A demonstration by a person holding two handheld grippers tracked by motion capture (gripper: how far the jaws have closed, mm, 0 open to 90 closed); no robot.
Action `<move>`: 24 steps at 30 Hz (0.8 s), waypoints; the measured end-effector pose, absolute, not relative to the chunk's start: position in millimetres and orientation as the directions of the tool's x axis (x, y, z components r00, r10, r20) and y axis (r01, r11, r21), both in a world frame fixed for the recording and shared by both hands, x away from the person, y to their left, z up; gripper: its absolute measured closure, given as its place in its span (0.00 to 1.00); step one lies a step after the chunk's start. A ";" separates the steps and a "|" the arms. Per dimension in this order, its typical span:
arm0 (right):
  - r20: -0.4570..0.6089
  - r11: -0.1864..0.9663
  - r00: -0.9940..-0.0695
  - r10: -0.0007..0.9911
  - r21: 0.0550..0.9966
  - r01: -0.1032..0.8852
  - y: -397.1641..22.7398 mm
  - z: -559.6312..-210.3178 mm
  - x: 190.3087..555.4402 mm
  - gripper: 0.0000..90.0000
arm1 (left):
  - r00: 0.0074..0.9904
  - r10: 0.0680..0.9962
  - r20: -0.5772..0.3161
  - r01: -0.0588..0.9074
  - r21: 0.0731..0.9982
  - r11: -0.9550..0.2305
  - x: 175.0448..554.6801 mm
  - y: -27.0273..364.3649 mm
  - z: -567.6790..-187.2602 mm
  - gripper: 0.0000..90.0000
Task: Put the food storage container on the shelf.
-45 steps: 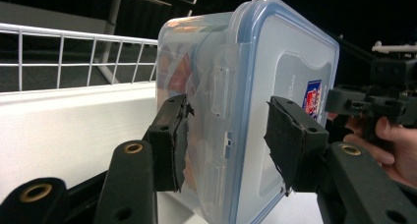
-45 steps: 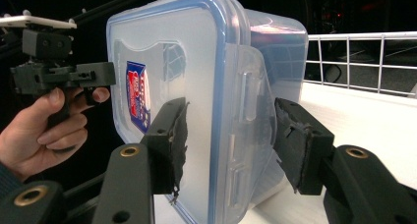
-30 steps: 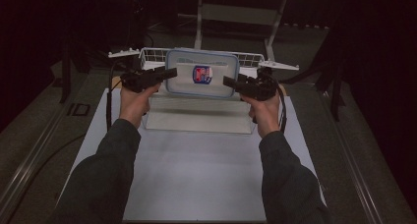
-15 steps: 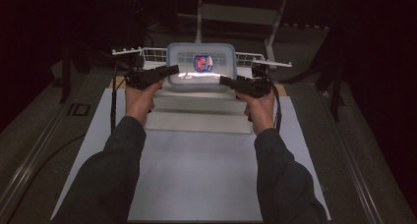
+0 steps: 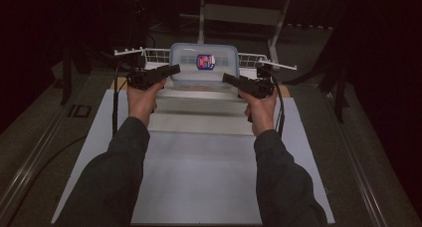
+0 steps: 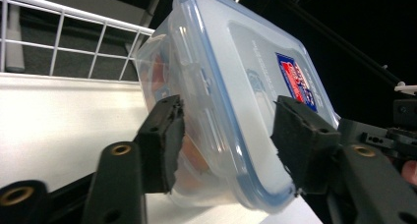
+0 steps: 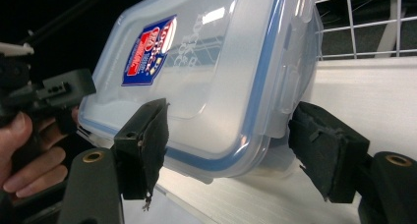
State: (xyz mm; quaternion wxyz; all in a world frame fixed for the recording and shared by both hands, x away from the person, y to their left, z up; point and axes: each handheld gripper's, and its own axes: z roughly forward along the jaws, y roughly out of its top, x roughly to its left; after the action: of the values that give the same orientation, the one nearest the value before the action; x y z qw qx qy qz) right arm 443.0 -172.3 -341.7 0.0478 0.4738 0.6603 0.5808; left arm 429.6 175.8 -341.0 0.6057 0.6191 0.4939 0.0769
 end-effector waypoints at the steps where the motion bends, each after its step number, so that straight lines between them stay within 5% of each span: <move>1: 0.494 -0.130 -0.544 0.679 0.809 0.573 -172.4 -342.0 443.5 0.34 | 0.503 0.708 -0.496 0.517 0.829 0.213 429.1 174.8 -341.0 0.51; 11: 0.530 -0.168 -0.521 0.669 0.791 0.588 -174.1 -343.4 447.1 0.27 | 0.504 0.720 -0.477 0.514 0.836 0.194 427.5 173.1 -341.5 0.51; 12: 0.513 -0.175 -0.500 0.697 0.799 0.576 -177.1 -341.0 446.4 0.21 | 0.502 0.716 -0.485 0.505 0.837 0.213 426.8 175.2 -341.3 0.50; 24: 0.331 0.012 -0.561 0.759 0.854 0.520 -192.8 -329.1 430.7 0.22 | 0.520 0.751 -0.407 0.510 0.853 0.110 417.0 177.9 -338.4 0.51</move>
State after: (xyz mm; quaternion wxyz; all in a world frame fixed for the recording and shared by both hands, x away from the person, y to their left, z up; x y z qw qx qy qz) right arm 430.7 -192.8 -329.1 0.1113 0.4551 0.7025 0.5357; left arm 417.0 177.9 -338.4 0.5711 0.6588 0.4783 0.1054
